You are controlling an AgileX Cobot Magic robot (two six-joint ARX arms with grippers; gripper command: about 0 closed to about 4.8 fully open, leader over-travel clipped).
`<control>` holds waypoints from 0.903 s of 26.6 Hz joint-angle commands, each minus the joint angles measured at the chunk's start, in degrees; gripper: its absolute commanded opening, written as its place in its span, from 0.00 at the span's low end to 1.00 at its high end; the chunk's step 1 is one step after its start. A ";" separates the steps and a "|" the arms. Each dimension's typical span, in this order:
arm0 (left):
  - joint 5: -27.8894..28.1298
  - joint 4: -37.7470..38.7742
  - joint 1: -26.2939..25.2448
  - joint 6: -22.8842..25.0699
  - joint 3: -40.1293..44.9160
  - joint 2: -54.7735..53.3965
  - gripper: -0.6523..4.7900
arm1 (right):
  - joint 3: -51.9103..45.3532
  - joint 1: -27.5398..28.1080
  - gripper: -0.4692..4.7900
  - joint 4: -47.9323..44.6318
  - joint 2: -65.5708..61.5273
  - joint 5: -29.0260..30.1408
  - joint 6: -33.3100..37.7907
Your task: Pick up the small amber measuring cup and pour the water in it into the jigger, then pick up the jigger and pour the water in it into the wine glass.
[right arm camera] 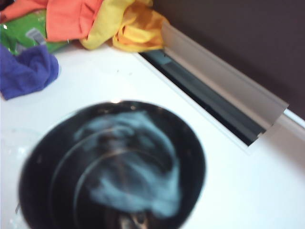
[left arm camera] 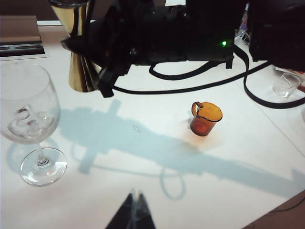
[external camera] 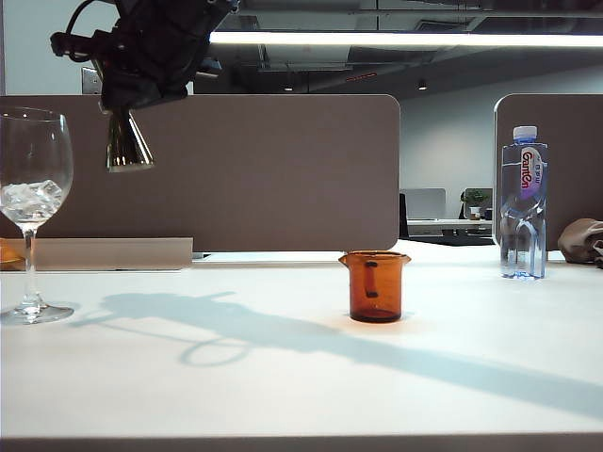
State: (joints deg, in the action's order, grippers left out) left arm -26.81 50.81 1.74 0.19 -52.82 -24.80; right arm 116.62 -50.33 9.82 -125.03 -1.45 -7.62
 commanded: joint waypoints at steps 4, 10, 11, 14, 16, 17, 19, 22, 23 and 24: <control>-0.20 -0.68 0.00 0.04 -0.17 -0.02 0.12 | 0.44 -0.17 0.09 -2.47 0.31 0.13 -0.11; -0.20 -0.66 0.00 0.04 -0.17 -0.02 0.12 | 0.39 -0.13 0.09 -1.99 0.31 0.13 -0.11; -0.20 -0.68 -0.02 0.04 -0.17 -0.02 0.12 | 0.39 -0.07 0.09 -2.01 0.31 0.11 -0.11; -0.20 -0.68 -0.02 0.04 -0.17 -0.02 0.12 | 0.39 -0.04 0.09 -2.45 0.28 0.11 -0.11; -0.20 -0.68 -0.02 0.04 -0.17 -0.02 0.12 | 0.39 -0.04 0.09 -2.99 0.17 0.09 -0.13; -0.20 -0.68 -0.02 0.04 -0.17 -0.02 0.12 | 0.39 -0.07 0.09 -3.48 -0.09 0.11 -0.13; -0.20 -0.68 -0.02 0.04 -0.17 -0.02 0.12 | 0.39 -0.02 0.09 -3.82 -0.42 0.11 -0.13; -0.20 -0.68 -0.02 0.04 -0.17 -0.02 0.12 | 0.39 0.24 0.09 -4.07 -0.76 0.09 -0.13; -0.20 -0.68 0.00 0.04 -0.17 -0.02 0.12 | 0.39 0.24 0.09 -4.20 -0.96 0.09 -0.15; -0.20 -0.68 -0.02 0.04 -0.17 -0.02 0.12 | 0.39 0.24 0.09 -4.55 -1.22 0.11 -0.15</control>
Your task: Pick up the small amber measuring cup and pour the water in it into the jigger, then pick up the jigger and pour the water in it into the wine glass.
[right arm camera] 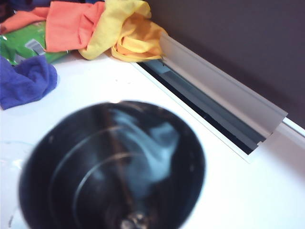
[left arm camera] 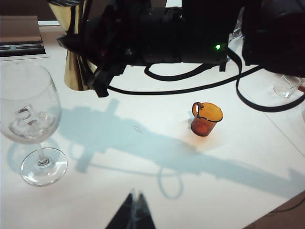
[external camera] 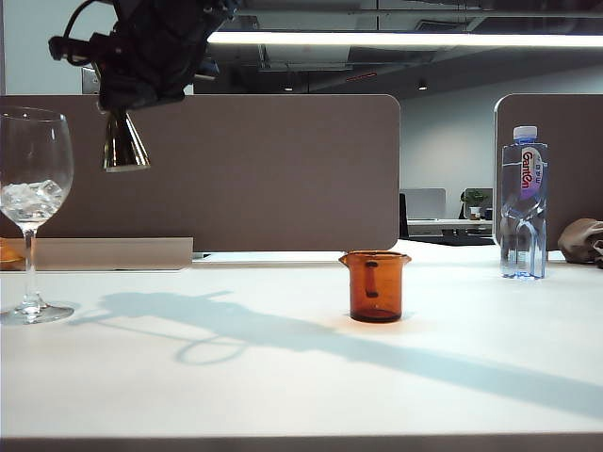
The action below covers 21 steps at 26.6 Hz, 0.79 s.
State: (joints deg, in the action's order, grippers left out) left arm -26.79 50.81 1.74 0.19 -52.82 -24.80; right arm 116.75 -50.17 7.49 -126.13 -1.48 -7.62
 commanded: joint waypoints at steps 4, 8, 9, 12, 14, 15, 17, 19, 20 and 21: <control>-0.22 -0.66 0.00 0.04 -0.17 -0.02 0.12 | 0.28 0.50 0.09 -2.97 -0.85 0.13 -0.17; -0.22 -0.68 0.00 0.04 -0.17 -0.02 0.12 | 0.28 0.35 0.09 -2.99 -1.09 0.13 -4.68; -0.22 -0.68 -0.02 0.04 -0.17 -0.02 0.12 | 0.28 0.35 0.09 -2.89 -1.07 0.11 -4.81; -0.22 -0.68 -0.02 0.04 -0.17 -0.02 0.12 | 0.28 0.33 0.09 -2.29 -0.98 0.15 -4.90; -0.22 -0.68 0.00 0.04 -0.17 -0.02 0.12 | 0.28 0.33 0.09 -2.14 -0.98 0.15 -5.64; -0.22 -0.68 0.00 0.04 -0.17 -0.02 0.12 | 0.28 0.31 0.09 -2.05 -0.98 0.17 -6.43; -0.22 -0.68 0.00 0.04 -0.17 -0.02 0.12 | 0.28 0.28 0.09 -2.03 -0.98 0.61 -6.99; -0.22 -0.68 0.00 0.04 -0.17 -0.02 0.12 | 0.28 0.24 0.09 -2.05 -0.96 1.62 -7.48; -0.22 -0.68 0.00 0.04 -0.17 -0.02 0.12 | 0.28 0.09 0.09 -2.05 -0.96 1.62 -7.48; -0.22 -0.68 0.00 0.04 -0.17 -0.02 0.12 | 0.28 -0.33 0.09 -2.01 -0.96 1.55 -7.80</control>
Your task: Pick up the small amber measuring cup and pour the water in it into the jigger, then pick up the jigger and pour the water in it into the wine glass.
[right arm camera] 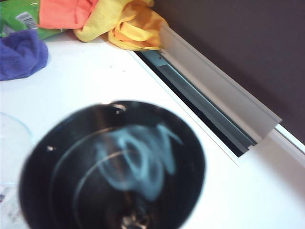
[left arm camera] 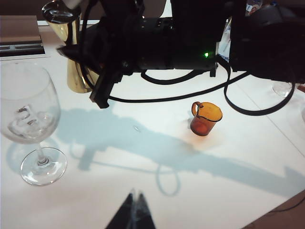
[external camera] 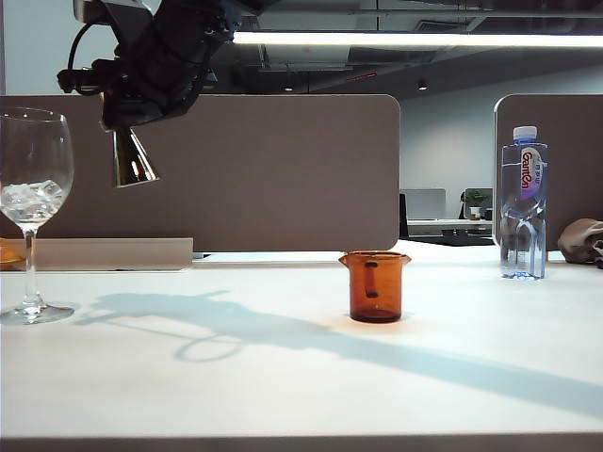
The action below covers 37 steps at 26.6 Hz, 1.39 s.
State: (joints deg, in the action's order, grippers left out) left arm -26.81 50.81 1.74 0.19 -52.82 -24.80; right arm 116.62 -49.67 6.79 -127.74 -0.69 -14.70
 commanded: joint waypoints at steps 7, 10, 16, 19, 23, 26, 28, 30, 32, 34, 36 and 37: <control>-0.20 -0.68 0.00 0.04 -0.17 -0.02 0.12 | 0.42 -1.51 0.09 -1.01 0.92 0.85 -5.03; -0.20 -0.66 0.00 0.04 -0.17 -0.02 0.12 | 0.42 -1.57 0.09 -0.98 0.92 0.83 -5.33; -0.20 -0.68 -0.02 0.04 -0.17 -0.02 0.12 | 0.42 -1.62 0.09 -0.98 0.90 0.81 -10.84; -0.20 -0.68 0.00 0.04 -0.17 -0.02 0.12 | 0.42 -1.68 0.09 -0.98 0.90 0.76 -12.87; -0.20 -0.68 0.00 0.04 -0.17 -0.02 0.12 | 0.42 -2.03 0.09 -0.90 0.87 0.66 -17.66; -0.20 -0.68 0.00 0.04 -0.17 -0.02 0.12 | 0.42 -2.29 0.09 -0.94 0.87 0.66 -19.76; -0.20 -0.68 0.00 0.04 -0.17 -0.02 0.12 | 0.42 -2.34 0.09 -0.92 0.87 0.63 -20.98; -0.20 -0.68 -0.02 0.04 -0.17 -0.02 0.12 | 0.42 -2.40 0.09 -0.90 0.87 0.63 -21.94; -0.20 -0.68 -0.02 0.04 -0.17 -0.02 0.12 | 0.42 -2.51 0.09 -0.90 0.87 0.59 -23.28; -0.20 -0.68 -0.02 0.04 -0.17 -0.02 0.12 | 0.42 -2.64 0.09 -0.87 0.87 0.39 -24.98; -0.20 -0.68 -0.02 0.04 -0.17 -0.02 0.12 | 0.42 -2.71 0.09 -0.92 0.87 0.22 -27.15; -0.20 -0.68 -0.02 0.04 -0.17 -0.02 0.12 | 0.42 -2.71 0.09 -0.92 0.87 0.20 -27.80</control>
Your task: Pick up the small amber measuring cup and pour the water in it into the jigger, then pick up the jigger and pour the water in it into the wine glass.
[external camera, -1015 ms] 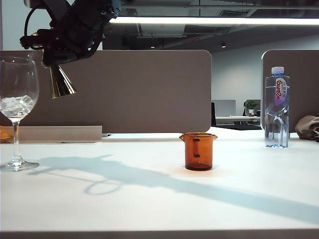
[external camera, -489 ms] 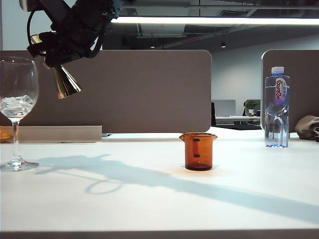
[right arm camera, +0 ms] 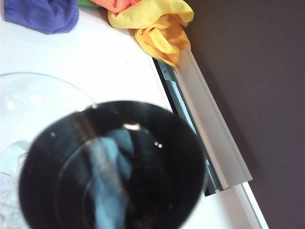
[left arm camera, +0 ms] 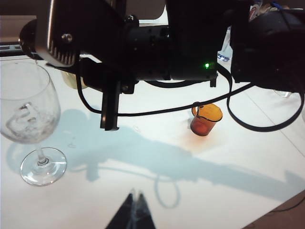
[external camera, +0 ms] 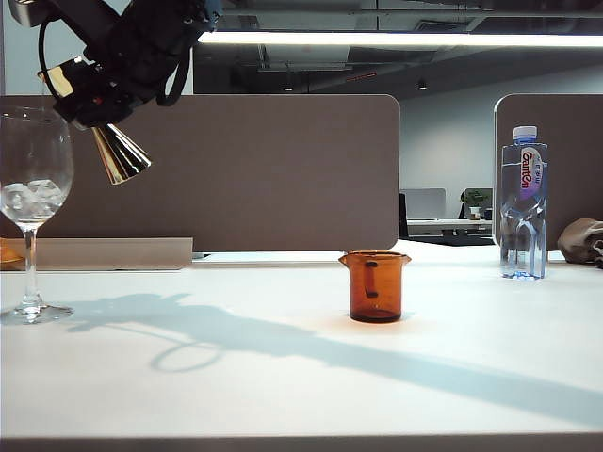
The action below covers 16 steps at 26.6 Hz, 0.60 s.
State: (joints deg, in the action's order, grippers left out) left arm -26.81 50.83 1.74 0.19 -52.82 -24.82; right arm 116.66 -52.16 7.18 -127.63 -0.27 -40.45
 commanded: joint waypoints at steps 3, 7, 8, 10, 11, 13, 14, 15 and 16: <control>-0.20 -0.70 0.00 0.04 -0.17 0.00 0.12 | 0.37 -0.26 0.09 -1.57 0.74 -1.29 -4.79; -0.20 -0.70 0.00 0.04 -0.17 0.00 0.12 | 0.42 -0.26 0.09 -1.92 0.46 -1.53 -5.97; -0.20 -0.70 0.00 0.04 -0.17 0.00 0.12 | 0.46 -0.24 0.09 -1.92 0.42 -1.77 -6.73; -0.20 -0.70 0.00 0.04 -0.17 0.00 0.12 | 0.46 -0.20 0.09 -1.95 0.39 -2.29 -8.26; -0.20 -0.70 0.00 0.04 -0.17 0.00 0.12 | 0.46 -0.17 0.09 -2.03 0.39 -2.43 -8.48; -0.20 -0.70 -0.02 0.04 -0.17 0.00 0.12 | 0.46 -0.09 0.09 -2.27 0.39 -2.43 -9.27; -0.20 -0.70 0.00 0.04 -0.17 0.00 0.12 | 0.46 -0.02 0.09 -2.54 0.39 -2.58 -9.57; -0.20 -0.70 0.00 0.04 -0.17 0.00 0.12 | 0.46 0.04 0.09 -2.78 0.39 -2.64 -9.81; -0.20 -0.70 -0.02 0.04 -0.17 0.00 0.12 | 0.48 0.22 0.09 -2.91 0.39 -2.62 -10.38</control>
State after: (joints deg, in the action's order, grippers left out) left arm -26.81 50.81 1.74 0.19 -52.82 -24.80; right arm 116.66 -52.12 6.55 -127.66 -2.79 -49.80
